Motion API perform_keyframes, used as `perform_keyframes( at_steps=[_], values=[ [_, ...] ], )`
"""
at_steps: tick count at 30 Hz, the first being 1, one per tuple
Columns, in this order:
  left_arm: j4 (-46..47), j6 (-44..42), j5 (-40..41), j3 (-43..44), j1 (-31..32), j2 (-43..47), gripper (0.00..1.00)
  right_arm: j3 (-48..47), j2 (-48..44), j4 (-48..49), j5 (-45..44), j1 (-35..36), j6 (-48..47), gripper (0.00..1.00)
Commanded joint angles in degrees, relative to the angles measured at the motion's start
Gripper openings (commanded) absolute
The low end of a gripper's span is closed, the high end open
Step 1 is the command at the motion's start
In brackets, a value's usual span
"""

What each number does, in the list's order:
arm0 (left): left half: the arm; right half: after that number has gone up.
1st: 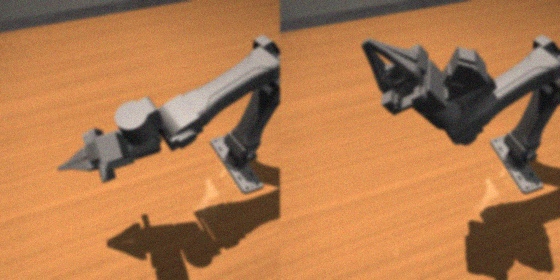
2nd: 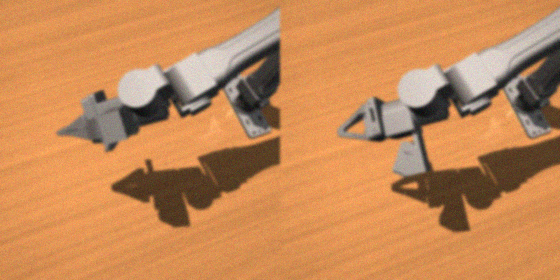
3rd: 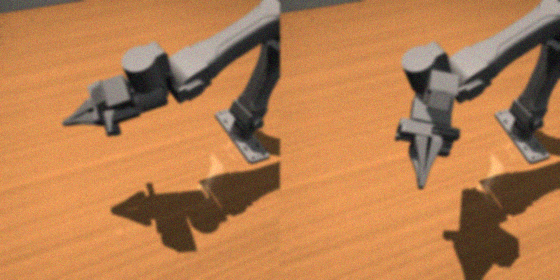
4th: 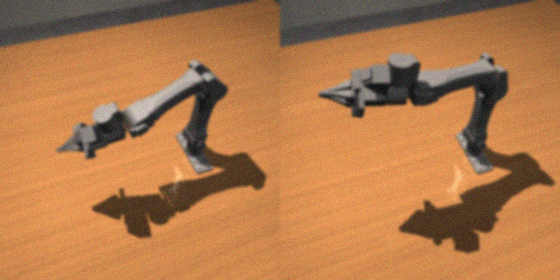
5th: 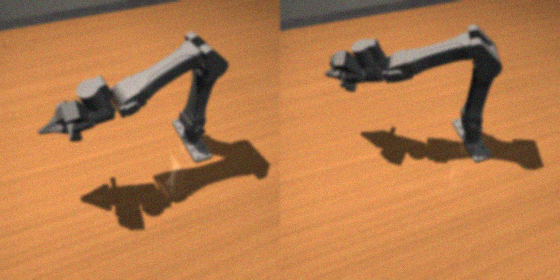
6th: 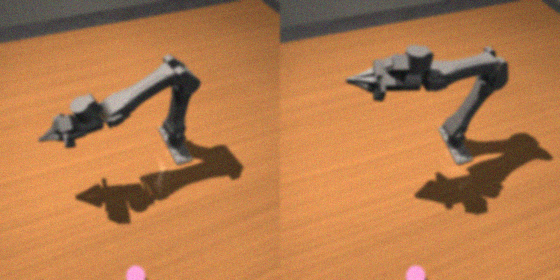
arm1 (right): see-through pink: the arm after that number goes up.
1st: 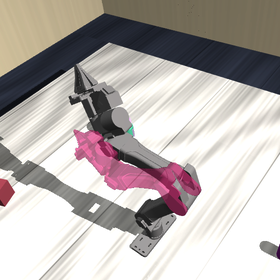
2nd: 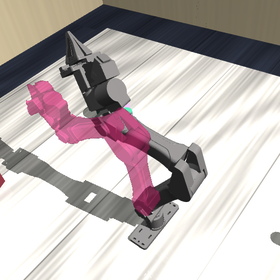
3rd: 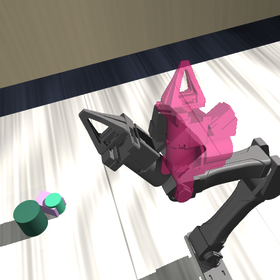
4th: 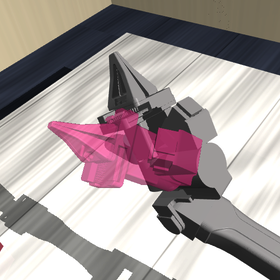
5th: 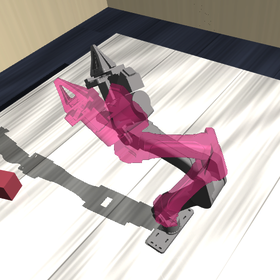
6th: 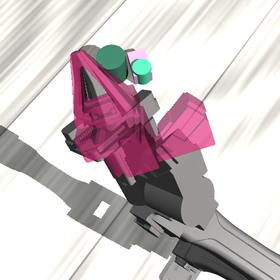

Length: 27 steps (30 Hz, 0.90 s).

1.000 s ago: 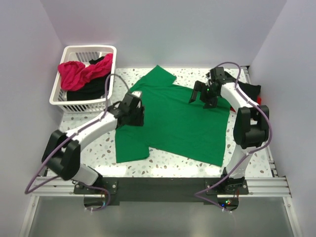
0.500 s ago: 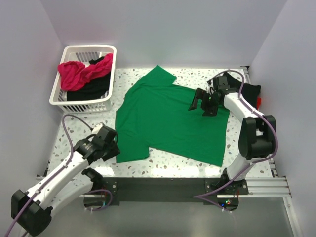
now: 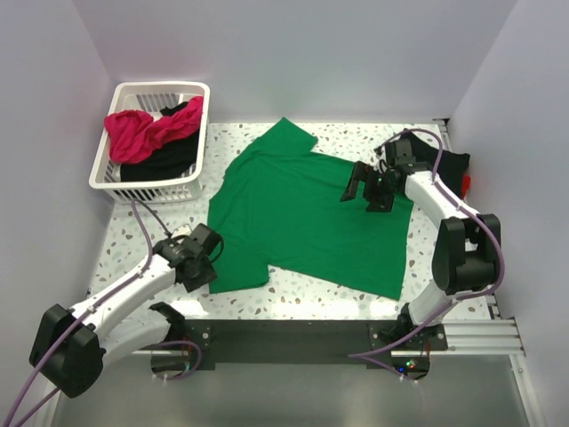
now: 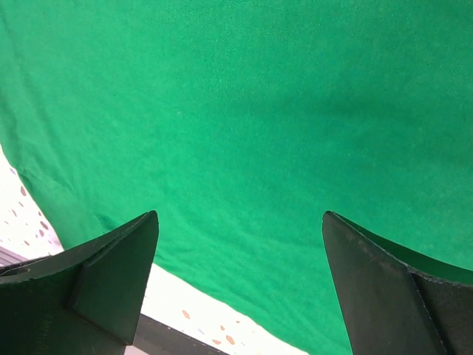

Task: Fold and stack the t-shirts
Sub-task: Fold the tshirt

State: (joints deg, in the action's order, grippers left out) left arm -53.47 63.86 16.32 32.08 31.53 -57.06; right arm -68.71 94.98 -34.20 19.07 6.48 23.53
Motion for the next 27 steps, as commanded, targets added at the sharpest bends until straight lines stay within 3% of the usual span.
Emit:
perform_keyframes(
  at_steps=[1,16,20,25,27],
  values=[
    [3.54,-1.10,1.09,0.89,-0.06,0.28,0.43,-0.46,-2.52,-0.17,0.09,0.20,-0.24,0.95],
    [8.47,-2.86,-3.83,-2.28,-0.06,-6.57,0.39,0.77,-2.78,-0.17,0.88,0.20,-0.85,0.95],
    [9.00,-3.21,-4.10,-2.72,0.02,-7.37,0.31,0.85,-2.96,0.18,1.14,0.20,-0.94,0.95],
    [9.88,-2.51,-4.98,-3.60,0.11,-7.54,0.30,0.77,-3.13,0.18,1.23,0.11,-0.94,0.95],
    [11.36,-3.21,-5.41,-4.04,0.11,-7.98,0.23,0.94,-3.13,0.36,1.23,0.11,-0.94,0.95]
  ],
)
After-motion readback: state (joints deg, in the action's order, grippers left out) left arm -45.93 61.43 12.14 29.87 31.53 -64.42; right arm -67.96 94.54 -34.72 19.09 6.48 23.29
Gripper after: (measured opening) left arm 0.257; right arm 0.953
